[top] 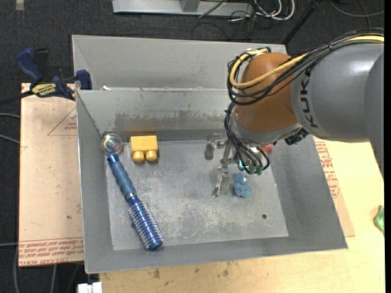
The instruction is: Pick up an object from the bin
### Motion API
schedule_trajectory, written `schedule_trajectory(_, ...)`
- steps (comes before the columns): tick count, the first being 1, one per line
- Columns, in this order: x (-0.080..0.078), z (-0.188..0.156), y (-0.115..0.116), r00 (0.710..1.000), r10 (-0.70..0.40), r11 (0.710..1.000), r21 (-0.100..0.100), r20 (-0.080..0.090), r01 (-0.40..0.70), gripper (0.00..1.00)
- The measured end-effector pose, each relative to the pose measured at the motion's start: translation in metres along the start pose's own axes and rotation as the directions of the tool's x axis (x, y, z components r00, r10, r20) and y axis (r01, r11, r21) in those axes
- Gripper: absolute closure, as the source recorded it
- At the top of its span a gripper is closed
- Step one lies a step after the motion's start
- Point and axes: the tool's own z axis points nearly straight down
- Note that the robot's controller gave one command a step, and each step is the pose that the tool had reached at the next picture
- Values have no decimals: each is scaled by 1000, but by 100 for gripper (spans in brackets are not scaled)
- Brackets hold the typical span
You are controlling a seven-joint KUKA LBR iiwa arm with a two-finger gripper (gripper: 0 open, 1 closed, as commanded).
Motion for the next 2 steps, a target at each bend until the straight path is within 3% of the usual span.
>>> schedule_trajectory(1,-10,54,-87,963,-269,963,4,4,269,0)
schedule_trajectory(2,-11,53,-84,962,-272,962,2,7,272,100)
